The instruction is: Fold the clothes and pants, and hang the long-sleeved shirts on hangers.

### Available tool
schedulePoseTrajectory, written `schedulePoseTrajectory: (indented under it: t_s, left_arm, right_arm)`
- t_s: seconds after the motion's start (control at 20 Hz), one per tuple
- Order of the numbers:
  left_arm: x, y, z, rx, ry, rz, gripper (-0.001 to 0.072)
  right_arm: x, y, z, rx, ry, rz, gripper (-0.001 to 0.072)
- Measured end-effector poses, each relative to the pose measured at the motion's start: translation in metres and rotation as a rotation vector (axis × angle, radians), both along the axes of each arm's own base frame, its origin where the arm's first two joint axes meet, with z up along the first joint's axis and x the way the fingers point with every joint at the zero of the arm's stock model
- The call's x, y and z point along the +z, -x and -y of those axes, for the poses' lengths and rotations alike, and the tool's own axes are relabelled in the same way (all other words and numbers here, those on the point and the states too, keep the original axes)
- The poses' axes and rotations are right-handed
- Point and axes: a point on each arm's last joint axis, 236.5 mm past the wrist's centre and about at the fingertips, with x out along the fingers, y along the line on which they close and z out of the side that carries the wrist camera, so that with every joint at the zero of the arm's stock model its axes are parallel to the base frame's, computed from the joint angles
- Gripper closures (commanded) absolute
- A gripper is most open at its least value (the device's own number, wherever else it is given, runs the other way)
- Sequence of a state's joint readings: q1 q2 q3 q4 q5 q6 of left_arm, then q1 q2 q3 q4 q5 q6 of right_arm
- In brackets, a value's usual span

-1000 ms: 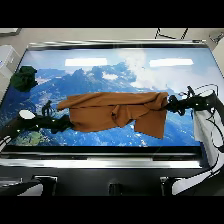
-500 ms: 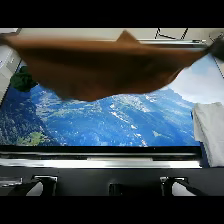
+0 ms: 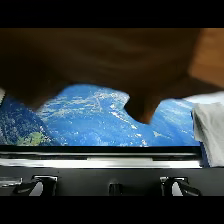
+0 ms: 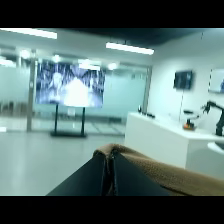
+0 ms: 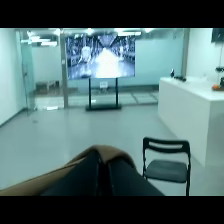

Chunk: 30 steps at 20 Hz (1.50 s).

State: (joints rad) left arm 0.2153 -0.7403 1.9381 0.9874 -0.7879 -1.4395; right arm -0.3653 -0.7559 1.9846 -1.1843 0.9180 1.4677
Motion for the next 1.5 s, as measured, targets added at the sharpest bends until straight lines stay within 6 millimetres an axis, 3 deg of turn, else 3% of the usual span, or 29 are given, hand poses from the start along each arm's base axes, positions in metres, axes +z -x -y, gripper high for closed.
schedulePoseTrajectory:
  t_s: [0.1, 0.2, 0.3, 0.35, 0.45, 0.6, 0.65, 0.8, 0.9, 1.0, 1.15, 1.3, 1.4, 1.5]
  left_arm:
    - [0.007, 0.019, 0.003, 0.001, -0.003, 0.034, 0.0683]
    - [-0.002, 0.019, 0.004, 0.003, -0.007, -0.007, 0.0683]
    - [-0.03, -0.002, 0.002, 0.009, -0.018, -0.131, 0.0683]
    - [-0.056, -0.023, 0.0, 0.006, -0.026, -0.239, 0.0683]
    - [-0.127, -0.072, -0.007, -0.012, -0.025, -0.494, 0.0683]
    - [-0.269, -0.143, -0.017, -0.059, 0.03, -0.906, 0.0682]
    - [-0.318, -0.161, -0.019, -0.071, 0.053, -1.026, 0.0682]
    - [-0.461, -0.197, -0.022, -0.094, 0.123, -1.339, 0.0682]
    - [-0.533, -0.214, -0.023, -0.093, 0.169, -1.475, 0.0682]
    - [-0.582, -0.236, -0.023, -0.095, 0.236, -1.54, 0.0682]
    - [-0.608, -0.28, -0.023, -0.099, 0.318, -1.518, 0.0682]
    - [-0.612, -0.323, -0.029, -0.089, 0.353, -1.451, 0.0683]
    - [-0.616, -0.346, -0.031, -0.085, 0.366, -1.42, 0.0682]
    - [-0.627, -0.359, -0.029, -0.085, 0.368, -1.42, 0.0683]
  right_arm:
    - [0.014, 0.023, -0.002, -0.028, 0.019, 0.054, 0.0671]
    - [0.018, 0.034, -0.001, -0.055, 0.031, 0.067, 0.0671]
    - [0.002, 0.024, 0.005, -0.075, 0.032, -0.013, 0.0672]
    - [-0.019, 0.008, 0.011, -0.077, 0.018, -0.105, 0.0673]
    - [-0.083, -0.038, 0.027, -0.068, -0.024, -0.369, 0.0674]
    - [-0.239, -0.115, 0.047, 0.008, -0.154, -0.91, 0.0674]
    - [-0.297, -0.131, 0.05, 0.043, -0.209, -1.088, 0.0674]
    - [-0.438, -0.157, 0.048, 0.127, -0.389, -1.461, 0.0674]
    - [-0.506, -0.175, 0.039, 0.175, -0.487, -1.583, 0.0673]
    - [-0.551, -0.203, 0.026, 0.211, -0.54, -1.605, 0.0673]
    - [-0.589, -0.265, 0.009, 0.22, -0.555, -1.486, 0.0672]
    - [-0.598, -0.324, 0.011, 0.158, -0.588, -1.288, 0.0672]
    - [-0.603, -0.349, 0.015, 0.124, -0.623, -1.194, 0.0672]
    - [-0.613, -0.362, 0.017, 0.1, -0.652, -1.153, 0.0672]
